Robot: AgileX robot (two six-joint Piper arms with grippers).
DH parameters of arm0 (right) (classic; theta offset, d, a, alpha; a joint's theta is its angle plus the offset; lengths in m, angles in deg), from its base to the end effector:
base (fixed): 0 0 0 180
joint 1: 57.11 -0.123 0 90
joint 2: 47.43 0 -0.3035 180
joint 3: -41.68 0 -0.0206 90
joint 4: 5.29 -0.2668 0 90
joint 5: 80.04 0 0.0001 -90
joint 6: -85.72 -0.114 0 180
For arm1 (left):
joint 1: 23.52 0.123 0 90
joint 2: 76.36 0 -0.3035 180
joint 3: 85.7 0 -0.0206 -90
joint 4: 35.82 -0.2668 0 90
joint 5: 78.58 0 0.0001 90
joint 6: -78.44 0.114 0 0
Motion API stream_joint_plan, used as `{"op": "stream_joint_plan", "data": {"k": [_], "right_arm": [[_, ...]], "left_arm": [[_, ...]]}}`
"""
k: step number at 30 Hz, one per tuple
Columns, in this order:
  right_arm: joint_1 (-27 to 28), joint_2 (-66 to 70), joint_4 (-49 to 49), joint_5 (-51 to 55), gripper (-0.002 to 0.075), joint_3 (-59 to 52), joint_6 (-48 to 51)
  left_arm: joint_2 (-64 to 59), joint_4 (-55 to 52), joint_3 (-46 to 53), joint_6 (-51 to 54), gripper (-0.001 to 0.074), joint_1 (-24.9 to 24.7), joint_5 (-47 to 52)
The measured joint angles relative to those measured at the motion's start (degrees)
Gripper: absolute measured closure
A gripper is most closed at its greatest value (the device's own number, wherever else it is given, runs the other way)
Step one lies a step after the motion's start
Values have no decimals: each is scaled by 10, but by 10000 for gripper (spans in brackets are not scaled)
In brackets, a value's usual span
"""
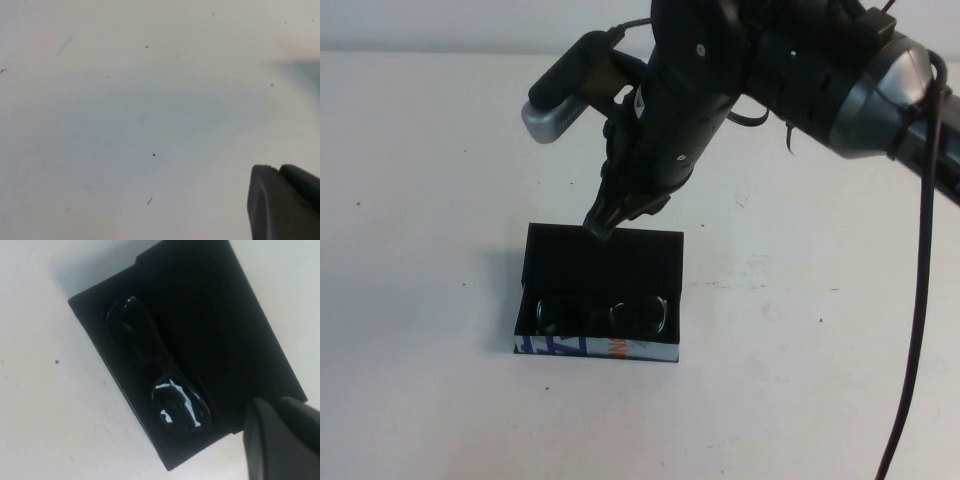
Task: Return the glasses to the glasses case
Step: Close the glasses case
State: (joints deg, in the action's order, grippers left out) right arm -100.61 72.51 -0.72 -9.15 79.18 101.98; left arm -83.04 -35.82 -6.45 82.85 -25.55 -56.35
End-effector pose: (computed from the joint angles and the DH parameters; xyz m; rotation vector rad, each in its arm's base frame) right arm 0.3427 0.3134 0.3399 -1.3398 2.3098 0.0432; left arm 0.0715 -0.0025 0.1622 0.1060 1.8849 0.0284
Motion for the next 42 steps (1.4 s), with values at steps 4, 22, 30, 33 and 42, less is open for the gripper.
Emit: {"op": "stream_joint_plan", "data": {"k": [4, 22, 30, 33, 42], "right_arm": [[9, -3, -3, 3, 728, -1, -12], [12, -3, -11, 4, 737, -1, -10], [14, -3, -12, 4, 737, -2, -49], [24, -3, -19, -2, 737, -2, -79], [79, 13, -84, -14, 737, -2, -102]], "left_arm": [[0, 0, 0, 0, 738, 0, 0], [0, 11, 0, -40, 738, 0, -131], [0, 134, -9, -148, 738, 0, -192], [-42, 157, -53, -168, 738, 0, -128], [-359, 271, -224, -10, 738, 0, 65]]}}
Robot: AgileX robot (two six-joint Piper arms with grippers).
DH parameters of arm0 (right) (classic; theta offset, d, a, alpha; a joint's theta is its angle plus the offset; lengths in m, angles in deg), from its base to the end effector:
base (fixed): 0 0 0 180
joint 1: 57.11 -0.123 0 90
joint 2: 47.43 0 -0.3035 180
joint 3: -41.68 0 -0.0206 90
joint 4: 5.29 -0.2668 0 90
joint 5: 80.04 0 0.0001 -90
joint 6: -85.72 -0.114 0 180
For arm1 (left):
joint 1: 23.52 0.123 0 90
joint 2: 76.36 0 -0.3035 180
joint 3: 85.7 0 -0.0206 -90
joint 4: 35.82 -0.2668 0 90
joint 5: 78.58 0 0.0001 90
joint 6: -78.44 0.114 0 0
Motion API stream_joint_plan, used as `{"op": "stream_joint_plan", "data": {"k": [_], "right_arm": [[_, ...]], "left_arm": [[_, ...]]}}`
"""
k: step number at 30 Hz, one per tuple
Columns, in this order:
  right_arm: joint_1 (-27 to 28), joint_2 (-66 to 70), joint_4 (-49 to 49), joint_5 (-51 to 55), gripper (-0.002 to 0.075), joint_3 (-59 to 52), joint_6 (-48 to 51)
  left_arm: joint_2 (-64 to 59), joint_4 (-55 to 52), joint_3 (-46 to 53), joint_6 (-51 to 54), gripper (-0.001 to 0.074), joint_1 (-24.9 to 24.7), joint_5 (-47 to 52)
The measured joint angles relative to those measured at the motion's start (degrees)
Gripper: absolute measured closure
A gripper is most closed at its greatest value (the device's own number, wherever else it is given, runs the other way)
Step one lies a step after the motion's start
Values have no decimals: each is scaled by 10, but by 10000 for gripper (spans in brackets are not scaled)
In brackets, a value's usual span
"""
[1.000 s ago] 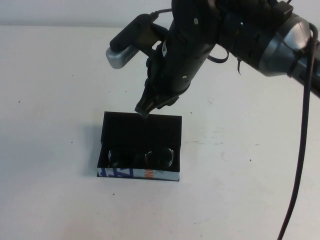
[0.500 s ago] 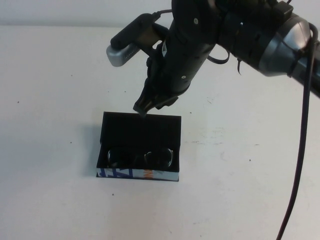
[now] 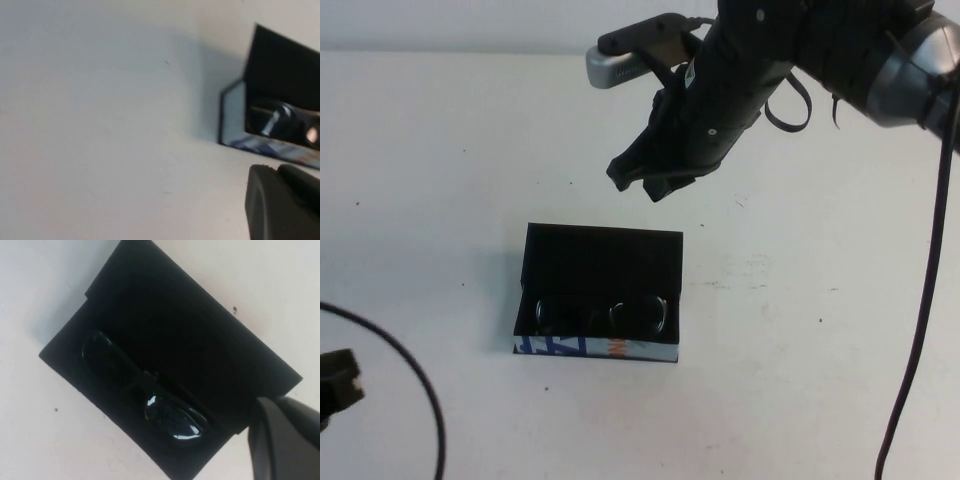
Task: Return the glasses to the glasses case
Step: Close the glasses case
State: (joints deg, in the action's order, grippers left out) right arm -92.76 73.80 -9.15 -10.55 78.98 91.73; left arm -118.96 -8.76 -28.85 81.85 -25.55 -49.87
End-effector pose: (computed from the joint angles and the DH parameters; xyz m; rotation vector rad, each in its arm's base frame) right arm 0.3788 0.2806 0.3295 -0.9489 2.5271 0.2527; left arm 0.1327 -0.0297 0.2404 -0.2343 2.1981 -0.4638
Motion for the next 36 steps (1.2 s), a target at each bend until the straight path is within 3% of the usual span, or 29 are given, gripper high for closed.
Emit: {"op": "stream_joint_plan", "data": {"k": [5, 10, 22, 36], "right_arm": [[18, 6, -18, -3, 737, 0, 0], [21, 7, -20, -14, 737, 0, 0], [50, 52, -64, -122, 737, 1, 0], [59, 103, -71, -185, 737, 27, 0]], "left_arm": [[-168, 277, -57, 316, 738, 0, 88], [-299, 443, -68, 508, 738, -5, 110], [-544, 685, -74, 774, 738, -93, 98], [-666, 715, -125, 843, 738, -94, 125]]}}
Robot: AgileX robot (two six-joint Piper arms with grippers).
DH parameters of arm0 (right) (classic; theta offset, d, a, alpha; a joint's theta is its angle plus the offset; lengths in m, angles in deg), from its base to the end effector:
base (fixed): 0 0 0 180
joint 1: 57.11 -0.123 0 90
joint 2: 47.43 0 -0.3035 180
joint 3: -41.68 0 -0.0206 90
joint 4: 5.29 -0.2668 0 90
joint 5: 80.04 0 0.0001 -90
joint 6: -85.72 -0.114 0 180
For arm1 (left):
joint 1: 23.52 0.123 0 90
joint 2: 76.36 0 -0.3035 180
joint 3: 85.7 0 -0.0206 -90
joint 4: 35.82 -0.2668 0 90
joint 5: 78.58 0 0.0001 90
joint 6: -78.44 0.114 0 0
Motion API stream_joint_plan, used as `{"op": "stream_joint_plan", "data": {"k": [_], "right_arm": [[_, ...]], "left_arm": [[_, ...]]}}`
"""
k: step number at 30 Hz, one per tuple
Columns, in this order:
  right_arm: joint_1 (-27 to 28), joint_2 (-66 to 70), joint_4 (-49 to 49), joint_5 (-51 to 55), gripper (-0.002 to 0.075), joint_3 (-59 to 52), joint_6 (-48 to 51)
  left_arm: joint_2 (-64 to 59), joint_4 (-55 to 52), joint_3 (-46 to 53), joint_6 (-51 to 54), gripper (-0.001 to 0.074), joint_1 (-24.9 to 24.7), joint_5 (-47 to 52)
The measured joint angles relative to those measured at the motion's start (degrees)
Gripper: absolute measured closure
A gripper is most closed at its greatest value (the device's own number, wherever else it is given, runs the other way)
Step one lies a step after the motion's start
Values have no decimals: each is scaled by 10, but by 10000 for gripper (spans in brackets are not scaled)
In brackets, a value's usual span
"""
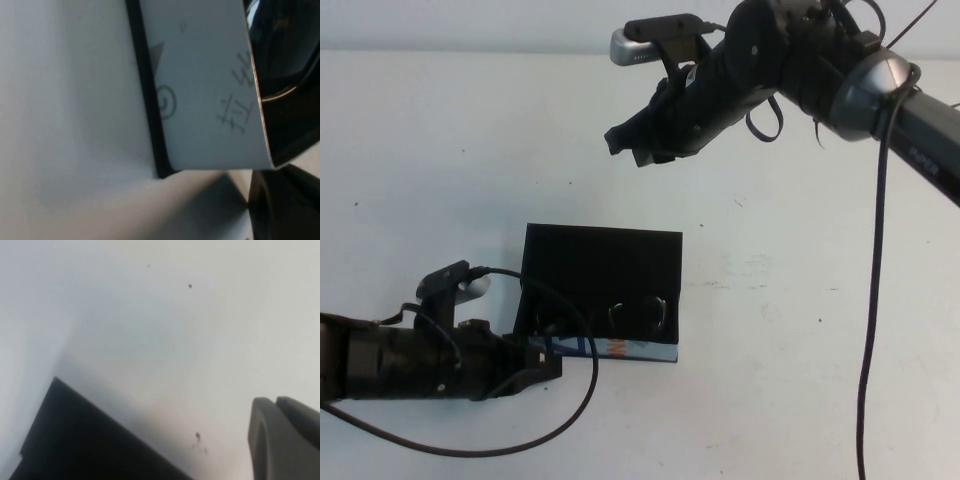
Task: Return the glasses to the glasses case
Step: Close the glasses case
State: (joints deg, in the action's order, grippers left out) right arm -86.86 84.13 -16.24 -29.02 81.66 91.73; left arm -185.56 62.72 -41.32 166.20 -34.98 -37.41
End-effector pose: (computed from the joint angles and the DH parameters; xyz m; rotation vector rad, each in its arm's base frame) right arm 0.4586 0.2815 0.2743 -0.6870 2.4163 0.4080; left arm 0.2647 -0.1295 0.1080 0.2377 2.5204 -1.0744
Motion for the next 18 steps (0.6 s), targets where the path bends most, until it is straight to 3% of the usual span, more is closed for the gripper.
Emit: {"op": "stream_joint_plan", "data": {"k": [6, 18], "right_arm": [[0, 57, -1, 9, 737, 52, 0], [0, 153, -24, 182, 737, 158, 9]], "left_arm": [[0, 2, 0, 10, 738, 0, 1], [0, 4, 0, 11, 738, 0, 1]]}}
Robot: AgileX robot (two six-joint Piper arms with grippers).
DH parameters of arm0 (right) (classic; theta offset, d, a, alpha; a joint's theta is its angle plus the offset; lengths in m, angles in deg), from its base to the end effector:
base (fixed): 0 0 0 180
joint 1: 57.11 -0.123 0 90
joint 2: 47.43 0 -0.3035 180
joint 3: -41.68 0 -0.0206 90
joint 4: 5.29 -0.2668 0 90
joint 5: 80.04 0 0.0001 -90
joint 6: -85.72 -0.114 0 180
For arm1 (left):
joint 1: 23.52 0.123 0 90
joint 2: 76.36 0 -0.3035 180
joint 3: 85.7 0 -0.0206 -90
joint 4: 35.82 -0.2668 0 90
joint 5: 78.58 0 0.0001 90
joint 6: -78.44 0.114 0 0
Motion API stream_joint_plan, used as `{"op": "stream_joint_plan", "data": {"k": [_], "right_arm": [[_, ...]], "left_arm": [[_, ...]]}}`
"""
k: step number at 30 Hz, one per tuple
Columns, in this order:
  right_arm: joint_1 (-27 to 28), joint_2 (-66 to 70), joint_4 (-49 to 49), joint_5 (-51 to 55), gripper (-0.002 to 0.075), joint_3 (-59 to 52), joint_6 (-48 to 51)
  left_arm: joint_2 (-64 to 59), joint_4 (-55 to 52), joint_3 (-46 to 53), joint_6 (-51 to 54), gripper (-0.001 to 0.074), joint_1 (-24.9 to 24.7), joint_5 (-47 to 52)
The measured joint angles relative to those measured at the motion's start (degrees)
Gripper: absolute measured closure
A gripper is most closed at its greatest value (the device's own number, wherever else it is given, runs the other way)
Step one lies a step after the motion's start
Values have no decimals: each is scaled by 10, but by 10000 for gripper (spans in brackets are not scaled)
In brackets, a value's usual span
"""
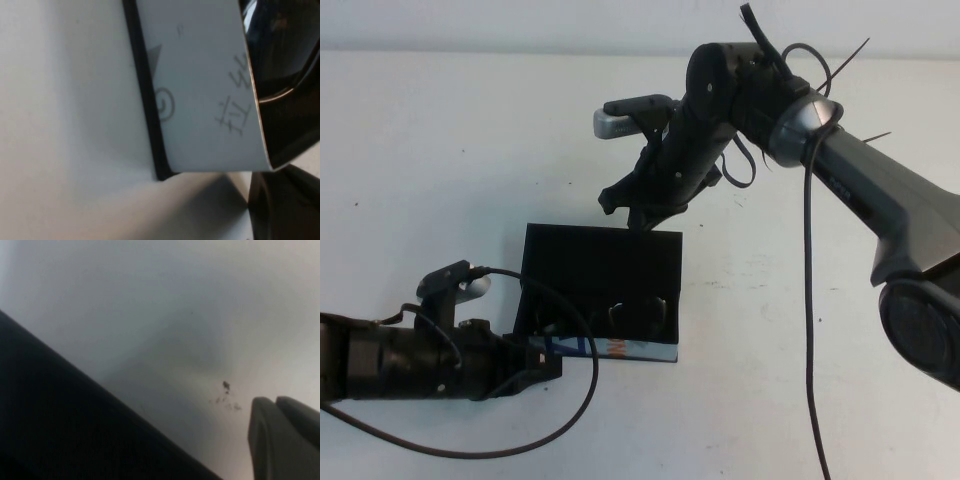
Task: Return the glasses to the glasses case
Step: Close the glasses case
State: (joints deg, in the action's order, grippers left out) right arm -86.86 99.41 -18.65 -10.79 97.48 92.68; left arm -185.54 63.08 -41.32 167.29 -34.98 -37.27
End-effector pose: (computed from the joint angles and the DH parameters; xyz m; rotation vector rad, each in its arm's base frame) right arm 0.4736 0.2991 0.2003 -0.8281 2.6971 0.4196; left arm 0.2650 -0.1297 0.1085 0.2538 2.5097 -1.0715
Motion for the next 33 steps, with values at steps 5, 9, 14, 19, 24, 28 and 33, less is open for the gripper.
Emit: {"op": "stream_joint_plan", "data": {"k": [5, 9, 14, 19, 24, 28, 33], "right_arm": [[0, 1, -25, 11, 737, 21, 12], [0, 1, -52, 12, 737, 22, 15], [0, 1, -66, 12, 737, 23, 15], [-1, 1, -96, 12, 737, 20, 15], [-11, -22, -101, 11, 737, -28, 15], [-21, -59, -96, 11, 737, -87, 24], [-36, -115, -92, 11, 737, -157, 36]], "left_arm": [[0, 0, 0, 0, 738, 0, 0], [0, 0, 0, 0, 738, 0, 0], [0, 0, 0, 0, 738, 0, 0], [0, 0, 0, 0, 738, 0, 0], [0, 0, 0, 0, 738, 0, -1], [0, 0, 0, 0, 738, 0, -1], [0, 0, 0, 0, 738, 0, -1]]}}
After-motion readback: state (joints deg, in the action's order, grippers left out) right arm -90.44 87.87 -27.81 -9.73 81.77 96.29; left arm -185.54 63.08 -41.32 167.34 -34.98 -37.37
